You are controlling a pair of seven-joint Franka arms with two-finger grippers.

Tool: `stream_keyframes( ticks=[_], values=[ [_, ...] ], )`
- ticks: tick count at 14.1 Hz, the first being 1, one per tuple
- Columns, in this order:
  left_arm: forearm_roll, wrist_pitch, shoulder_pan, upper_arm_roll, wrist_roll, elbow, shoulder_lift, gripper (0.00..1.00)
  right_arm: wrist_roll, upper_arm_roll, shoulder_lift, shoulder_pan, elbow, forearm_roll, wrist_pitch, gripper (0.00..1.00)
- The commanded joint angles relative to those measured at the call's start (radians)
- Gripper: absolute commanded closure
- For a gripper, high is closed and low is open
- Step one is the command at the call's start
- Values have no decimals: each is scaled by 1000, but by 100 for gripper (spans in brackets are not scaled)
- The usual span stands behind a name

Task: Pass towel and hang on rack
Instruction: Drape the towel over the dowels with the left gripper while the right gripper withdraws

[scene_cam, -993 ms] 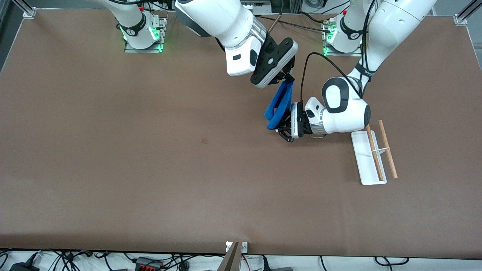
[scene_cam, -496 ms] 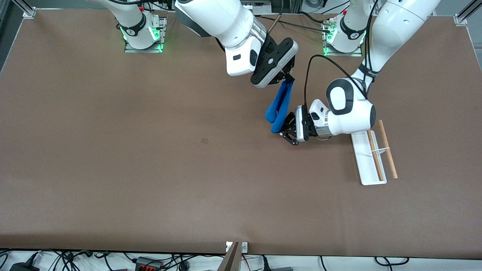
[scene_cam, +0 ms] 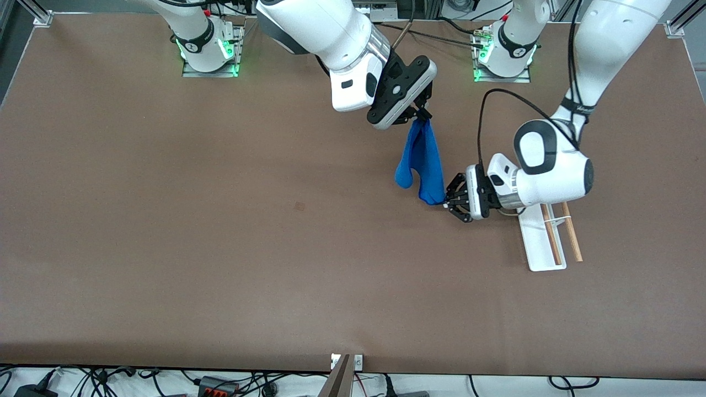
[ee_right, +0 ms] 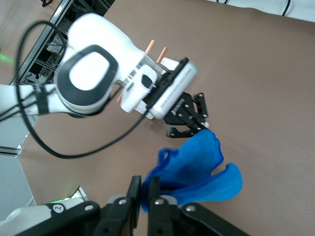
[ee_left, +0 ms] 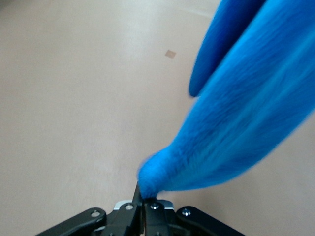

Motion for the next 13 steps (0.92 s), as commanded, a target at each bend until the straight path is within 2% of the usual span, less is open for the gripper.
stream_keyframes(
  ticks=[1, 4, 7, 10, 12, 13],
  values=[
    [158, -137, 5, 44, -194, 43, -70, 100, 28, -2, -6, 2, -8, -49, 11, 0],
    [239, -208, 28, 52, -279, 82, -76, 100, 29, -2, -8, -16, -13, -49, -1, 0],
    [341, -268, 58, 54, -361, 133, -76, 100, 29, -2, -38, -100, -68, -49, -32, 0],
    [418, -289, 101, 60, -469, 145, -78, 100, 33, -17, -74, -205, -68, -69, -214, 0],
    [479, -294, 164, 63, -524, 160, -90, 100, 33, -46, -83, -265, -68, -150, -324, 0],
    [519, -302, 199, 63, -524, 206, -87, 100, 33, -50, -83, -303, -71, -182, -360, 0]
  ],
)
